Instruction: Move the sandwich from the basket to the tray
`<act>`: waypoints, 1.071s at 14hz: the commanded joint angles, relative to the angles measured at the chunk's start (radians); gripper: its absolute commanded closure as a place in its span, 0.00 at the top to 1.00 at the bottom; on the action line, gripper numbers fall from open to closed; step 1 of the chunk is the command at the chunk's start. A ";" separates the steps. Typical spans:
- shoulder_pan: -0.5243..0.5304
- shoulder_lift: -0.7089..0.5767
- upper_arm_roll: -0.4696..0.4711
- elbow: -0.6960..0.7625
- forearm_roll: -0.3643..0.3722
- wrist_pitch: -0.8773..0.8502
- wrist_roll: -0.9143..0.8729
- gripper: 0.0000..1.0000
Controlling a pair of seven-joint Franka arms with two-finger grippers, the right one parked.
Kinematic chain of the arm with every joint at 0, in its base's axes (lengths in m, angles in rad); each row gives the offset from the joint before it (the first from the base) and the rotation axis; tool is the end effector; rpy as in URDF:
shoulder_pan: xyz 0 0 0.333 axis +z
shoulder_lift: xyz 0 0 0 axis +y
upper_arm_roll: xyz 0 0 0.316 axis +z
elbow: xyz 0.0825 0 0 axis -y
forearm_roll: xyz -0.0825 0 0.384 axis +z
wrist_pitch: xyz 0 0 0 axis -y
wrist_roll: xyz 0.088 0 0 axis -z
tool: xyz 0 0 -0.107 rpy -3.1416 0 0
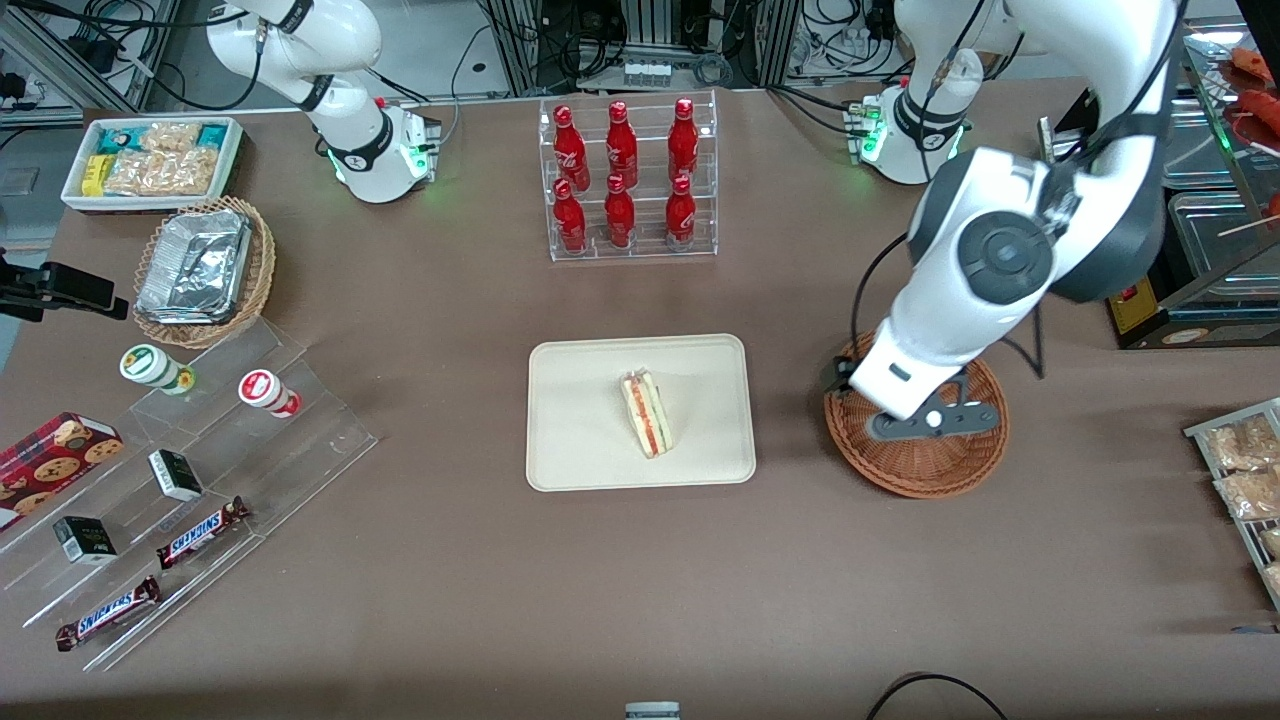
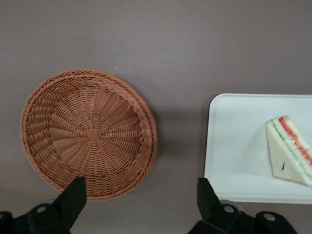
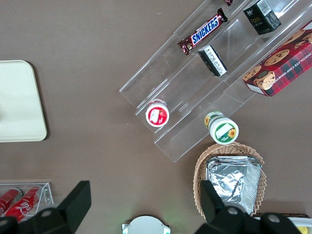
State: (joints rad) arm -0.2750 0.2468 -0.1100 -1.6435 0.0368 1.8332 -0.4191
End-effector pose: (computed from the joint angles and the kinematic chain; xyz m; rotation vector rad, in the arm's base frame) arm 0.5864 -0.2283 0.4660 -3.1110 -0.0406 0.0744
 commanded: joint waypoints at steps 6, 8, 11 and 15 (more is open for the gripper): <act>0.247 -0.239 -0.086 -0.171 -0.014 -0.142 0.340 1.00; 0.279 -0.273 -0.083 -0.162 -0.014 -0.213 0.420 1.00; 0.315 -0.311 -0.077 -0.142 -0.008 -0.267 0.457 1.00; 0.316 -0.340 -0.030 -0.084 -0.001 -0.340 0.457 1.00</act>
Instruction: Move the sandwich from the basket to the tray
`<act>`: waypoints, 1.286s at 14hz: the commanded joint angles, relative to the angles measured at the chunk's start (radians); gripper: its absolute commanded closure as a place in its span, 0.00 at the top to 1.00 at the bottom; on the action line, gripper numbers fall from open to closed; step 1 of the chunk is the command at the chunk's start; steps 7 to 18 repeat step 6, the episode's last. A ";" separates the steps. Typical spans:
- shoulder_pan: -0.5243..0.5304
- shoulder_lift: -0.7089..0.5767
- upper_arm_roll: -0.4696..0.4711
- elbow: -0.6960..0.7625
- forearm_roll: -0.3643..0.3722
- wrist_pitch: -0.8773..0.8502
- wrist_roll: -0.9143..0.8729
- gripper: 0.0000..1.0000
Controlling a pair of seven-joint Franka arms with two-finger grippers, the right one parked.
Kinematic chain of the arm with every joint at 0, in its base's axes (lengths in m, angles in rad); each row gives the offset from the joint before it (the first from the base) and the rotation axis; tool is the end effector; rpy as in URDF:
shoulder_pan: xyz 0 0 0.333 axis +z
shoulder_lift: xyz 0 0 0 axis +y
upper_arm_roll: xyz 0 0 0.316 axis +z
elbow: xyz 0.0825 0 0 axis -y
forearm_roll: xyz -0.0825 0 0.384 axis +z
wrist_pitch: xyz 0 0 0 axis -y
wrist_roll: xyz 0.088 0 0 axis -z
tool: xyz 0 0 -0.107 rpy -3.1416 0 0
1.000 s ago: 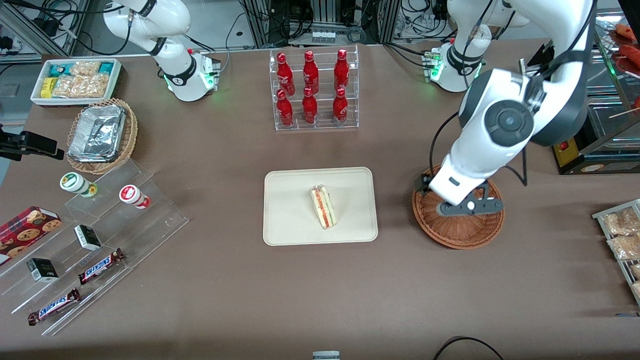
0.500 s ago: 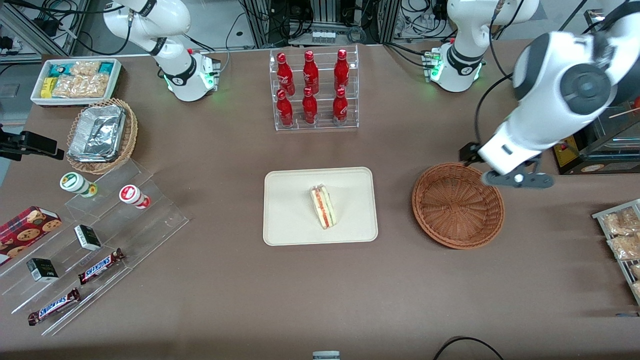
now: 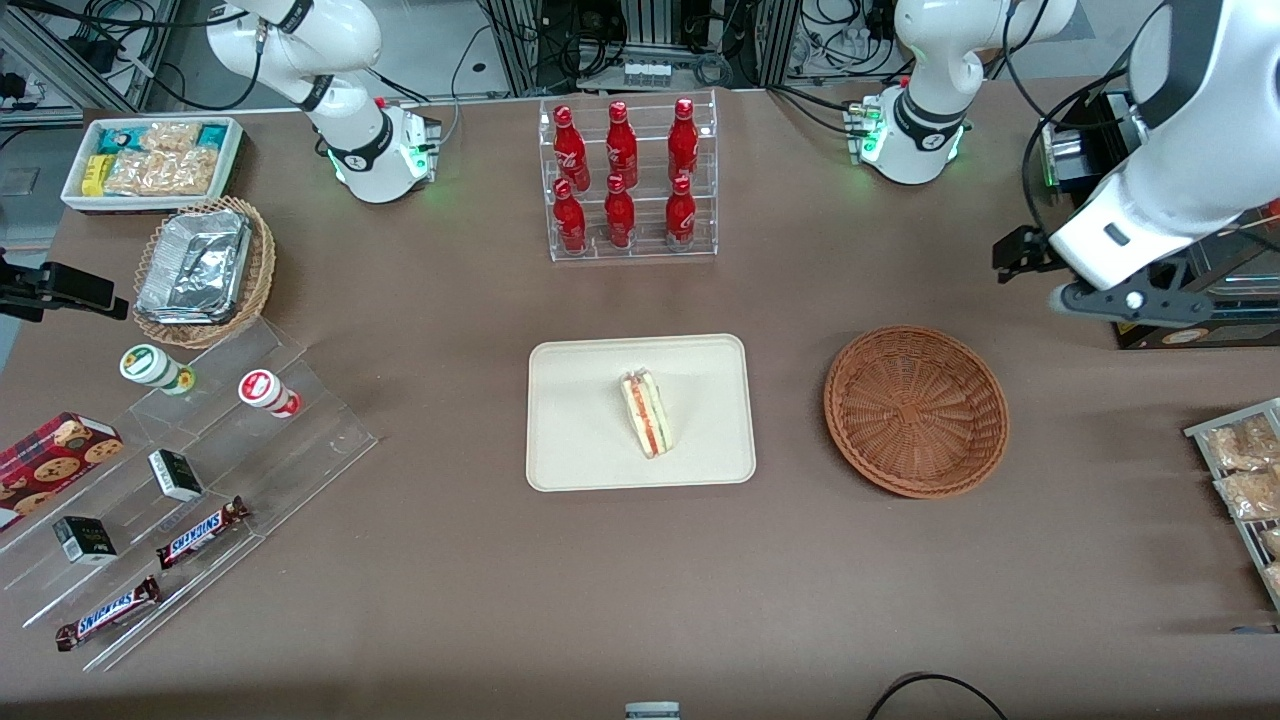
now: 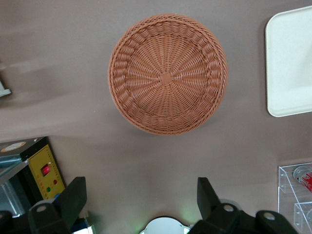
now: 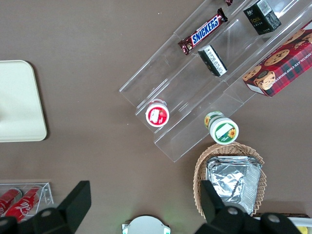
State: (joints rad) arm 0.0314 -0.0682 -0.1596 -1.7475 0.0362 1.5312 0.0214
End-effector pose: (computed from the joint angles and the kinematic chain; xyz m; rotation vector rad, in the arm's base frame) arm 0.5188 -0.0653 0.5752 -3.0699 0.2302 0.2256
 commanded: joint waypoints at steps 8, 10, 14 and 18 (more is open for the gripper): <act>0.010 -0.028 0.078 0.097 -0.006 -0.094 0.002 1.00; 0.010 -0.028 0.078 0.097 -0.006 -0.094 0.002 1.00; 0.010 -0.028 0.078 0.097 -0.006 -0.094 0.002 1.00; 0.010 -0.028 0.078 0.097 -0.006 -0.094 0.002 1.00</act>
